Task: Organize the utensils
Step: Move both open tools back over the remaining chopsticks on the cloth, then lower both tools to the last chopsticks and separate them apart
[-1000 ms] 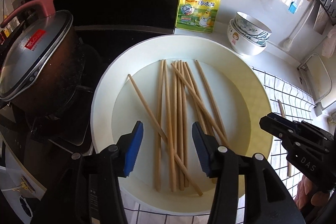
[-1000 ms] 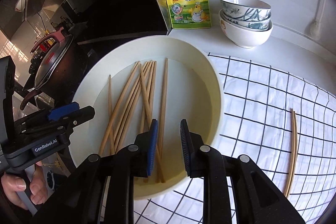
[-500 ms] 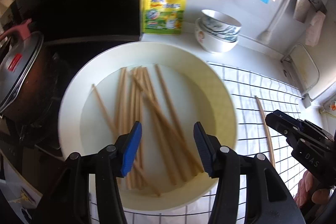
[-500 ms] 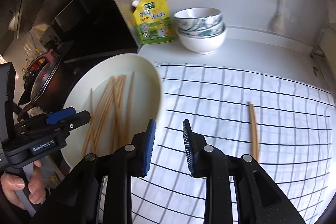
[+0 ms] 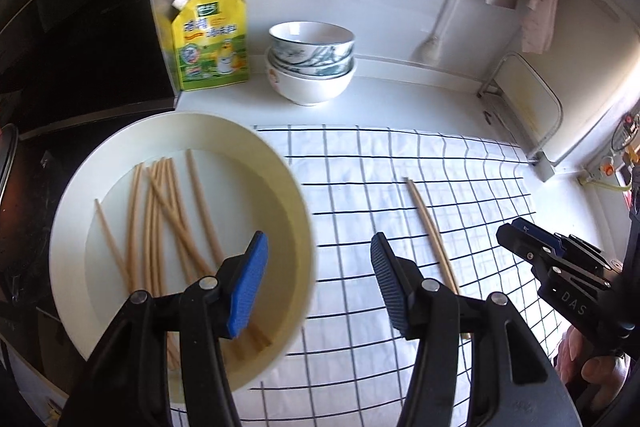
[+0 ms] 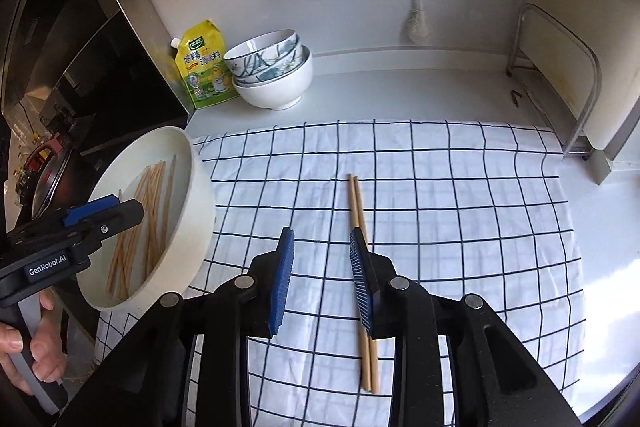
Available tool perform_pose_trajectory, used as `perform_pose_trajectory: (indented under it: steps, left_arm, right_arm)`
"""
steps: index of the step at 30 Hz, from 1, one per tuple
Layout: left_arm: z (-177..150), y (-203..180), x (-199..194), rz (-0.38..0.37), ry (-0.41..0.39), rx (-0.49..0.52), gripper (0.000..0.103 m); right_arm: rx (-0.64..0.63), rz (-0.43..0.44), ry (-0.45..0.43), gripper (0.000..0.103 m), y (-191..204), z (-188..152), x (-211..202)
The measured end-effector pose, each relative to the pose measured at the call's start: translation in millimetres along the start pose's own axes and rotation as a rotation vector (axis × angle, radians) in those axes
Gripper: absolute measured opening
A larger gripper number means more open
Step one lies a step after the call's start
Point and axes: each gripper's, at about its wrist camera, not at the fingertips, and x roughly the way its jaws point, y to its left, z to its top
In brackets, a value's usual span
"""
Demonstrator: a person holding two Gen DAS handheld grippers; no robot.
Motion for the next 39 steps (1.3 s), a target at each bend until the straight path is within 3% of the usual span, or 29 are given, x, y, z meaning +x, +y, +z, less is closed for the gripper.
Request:
perform_pose_trajectory:
  steps: [11,21,39]
  left_arm:
    - [-5.4,-55.6,9.4,-0.03,0.023,0.056,0.053]
    - [-9.6,-85.5,19.4,-0.006,0.042,0.083,0.053]
    - [-28.7,-93.2,55.7,0.032,0.118,0.051,0.057]
  right_arm:
    - [0.066,-0.012,0.003,0.029,-48.7,-22.3,-12.1]
    - [0.073,-0.014,0.026,0.029,-76.8,-40.4,-0.3]
    - [-0.031,0.038,0.134,0.036,-67.0,-66.1,53.9]
